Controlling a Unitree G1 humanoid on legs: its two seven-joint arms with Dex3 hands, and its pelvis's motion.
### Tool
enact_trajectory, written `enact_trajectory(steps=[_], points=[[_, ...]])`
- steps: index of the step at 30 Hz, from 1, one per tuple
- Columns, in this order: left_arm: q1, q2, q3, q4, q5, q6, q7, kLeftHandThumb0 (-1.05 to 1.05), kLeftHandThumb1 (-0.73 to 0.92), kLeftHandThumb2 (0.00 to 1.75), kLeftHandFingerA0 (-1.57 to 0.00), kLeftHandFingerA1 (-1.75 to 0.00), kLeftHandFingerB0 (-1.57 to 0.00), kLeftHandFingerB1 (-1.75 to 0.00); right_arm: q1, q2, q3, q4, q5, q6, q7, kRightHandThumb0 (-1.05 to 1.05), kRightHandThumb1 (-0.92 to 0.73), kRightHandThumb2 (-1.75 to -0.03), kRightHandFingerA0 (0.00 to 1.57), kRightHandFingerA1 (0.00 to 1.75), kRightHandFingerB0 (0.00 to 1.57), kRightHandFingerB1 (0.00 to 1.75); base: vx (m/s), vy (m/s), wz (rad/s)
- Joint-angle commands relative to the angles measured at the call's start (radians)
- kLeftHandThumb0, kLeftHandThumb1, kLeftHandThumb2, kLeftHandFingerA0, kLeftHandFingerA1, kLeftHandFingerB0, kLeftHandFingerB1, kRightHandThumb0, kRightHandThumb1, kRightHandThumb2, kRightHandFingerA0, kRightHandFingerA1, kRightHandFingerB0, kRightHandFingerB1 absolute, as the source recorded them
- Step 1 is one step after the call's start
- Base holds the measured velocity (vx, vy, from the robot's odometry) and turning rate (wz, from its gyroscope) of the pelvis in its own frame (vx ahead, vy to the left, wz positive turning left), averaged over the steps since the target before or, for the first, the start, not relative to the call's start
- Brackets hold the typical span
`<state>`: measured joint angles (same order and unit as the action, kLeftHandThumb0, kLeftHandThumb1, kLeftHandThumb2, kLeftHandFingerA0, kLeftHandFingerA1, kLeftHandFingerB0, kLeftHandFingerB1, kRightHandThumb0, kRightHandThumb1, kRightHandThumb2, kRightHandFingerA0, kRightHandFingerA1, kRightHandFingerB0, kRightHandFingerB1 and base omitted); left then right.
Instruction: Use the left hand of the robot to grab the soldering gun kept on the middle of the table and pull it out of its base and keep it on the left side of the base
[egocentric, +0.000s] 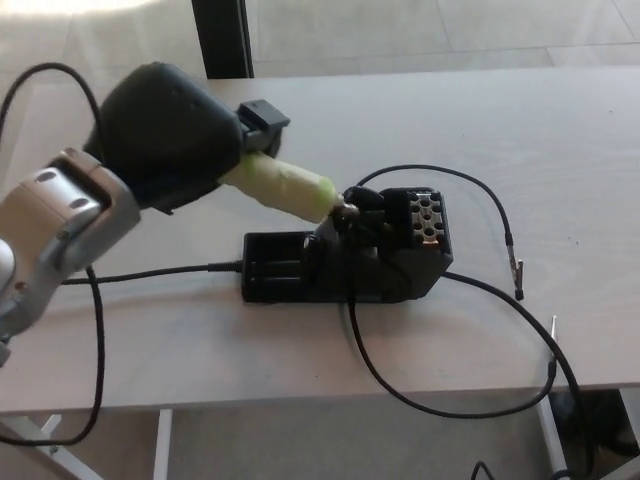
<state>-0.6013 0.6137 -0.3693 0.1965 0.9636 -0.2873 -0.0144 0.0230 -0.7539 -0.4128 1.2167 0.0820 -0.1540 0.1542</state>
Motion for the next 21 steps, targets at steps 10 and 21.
enact_trajectory(steps=[10, 21], points=[[-0.129, 0.189, 0.03, 0.028, 0.011, -0.115, 0.001, -0.21, 0.44, 0.85, -0.93, -1.75, -0.75, -1.6, 0.0, -0.033, 0.008, 0.0, -0.002, -0.023, -0.027, -1.05, -0.82, -0.95, 0.77, 0.61, 0.55, 0.48, 0.0, 0.0, 0.03], [0.006, 0.137, 0.106, -0.049, -0.109, -0.026, -0.071, -0.21, 0.54, 0.89, -0.88, -1.75, -0.74, -1.49, -0.008, -0.029, 0.01, 0.008, 0.003, -0.019, -0.022, -1.05, -0.78, -0.96, 0.78, 0.63, 0.56, 0.48, 0.0, 0.0, 0.0]])
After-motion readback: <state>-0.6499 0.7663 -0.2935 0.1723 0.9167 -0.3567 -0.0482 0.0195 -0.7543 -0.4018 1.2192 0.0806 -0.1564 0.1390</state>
